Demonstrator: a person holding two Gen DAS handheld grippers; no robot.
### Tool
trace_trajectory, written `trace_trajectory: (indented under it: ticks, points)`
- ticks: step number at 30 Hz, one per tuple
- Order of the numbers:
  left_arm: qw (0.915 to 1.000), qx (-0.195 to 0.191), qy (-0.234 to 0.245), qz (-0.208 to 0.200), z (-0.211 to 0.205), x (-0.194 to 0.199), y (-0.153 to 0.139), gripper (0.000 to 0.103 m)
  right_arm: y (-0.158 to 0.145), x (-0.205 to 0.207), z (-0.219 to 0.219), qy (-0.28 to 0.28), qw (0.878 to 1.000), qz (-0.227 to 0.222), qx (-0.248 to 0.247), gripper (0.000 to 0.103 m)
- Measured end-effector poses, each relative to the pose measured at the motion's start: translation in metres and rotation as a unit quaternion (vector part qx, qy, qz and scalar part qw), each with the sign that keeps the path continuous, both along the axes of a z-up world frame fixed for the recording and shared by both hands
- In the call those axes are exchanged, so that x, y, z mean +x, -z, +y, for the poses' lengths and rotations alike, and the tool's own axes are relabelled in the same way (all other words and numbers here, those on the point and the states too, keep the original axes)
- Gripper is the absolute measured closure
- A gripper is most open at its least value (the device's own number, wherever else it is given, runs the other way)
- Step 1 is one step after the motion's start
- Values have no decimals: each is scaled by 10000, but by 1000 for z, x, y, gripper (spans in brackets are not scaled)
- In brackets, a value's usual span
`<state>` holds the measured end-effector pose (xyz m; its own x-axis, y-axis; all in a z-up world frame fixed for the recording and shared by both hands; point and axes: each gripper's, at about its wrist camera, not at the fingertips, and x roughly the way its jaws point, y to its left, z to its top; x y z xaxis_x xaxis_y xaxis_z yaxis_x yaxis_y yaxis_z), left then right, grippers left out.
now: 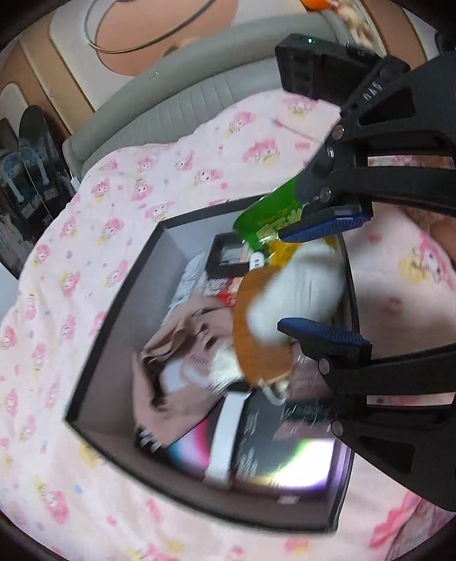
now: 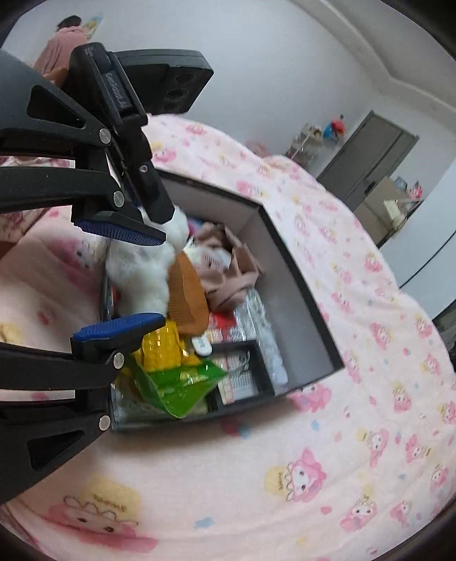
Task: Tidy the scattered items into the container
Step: 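Carry the plush toy over the box, lower it in, open the left gripper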
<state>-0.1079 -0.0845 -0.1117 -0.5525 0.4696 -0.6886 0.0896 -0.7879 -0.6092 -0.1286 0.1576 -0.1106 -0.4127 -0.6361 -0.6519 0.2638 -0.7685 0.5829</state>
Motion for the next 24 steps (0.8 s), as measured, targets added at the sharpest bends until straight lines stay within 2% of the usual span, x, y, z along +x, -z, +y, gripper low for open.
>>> trace_trajectory:
  ticks: [5, 6, 8, 9, 13, 16, 20, 22, 24]
  points:
    - [9990, -365, 225, 89, 3, 19, -12, 59, -14, 13, 21, 366, 9987, 344, 131, 66]
    - [9983, -521, 279, -4, 9, 18, -10, 59, -15, 15, 20, 351, 9986, 366, 142, 66]
    - [9925, -1121, 258, -404, 19, 24, -7, 62, -13, 19, 10, 185, 9988, 307, 336, 66]
    - [9903, -1323, 178, -375, 21, 30, -10, 63, -10, 21, 5, 88, 9986, 269, 444, 66]
    - [9917, -1194, 230, -424, 22, 24, -11, 63, -3, 25, -9, 121, 9958, 278, 861, 66]
    - [9901, -1257, 309, -536, 22, 8, -3, 63, -1, 19, -28, -135, 9929, 309, 1143, 66]
    - [9888, -1105, 561, -829, 29, -12, 16, 63, -2, 13, -51, -383, 9861, 554, 1517, 66]
    - [9858, -1396, 533, -762, 33, -17, 19, 63, 8, 7, -58, -430, 9832, 413, 1726, 66]
    - [9855, -1473, 432, -728, 33, -15, 12, 64, 11, 6, -56, -325, 9818, 338, 1839, 66]
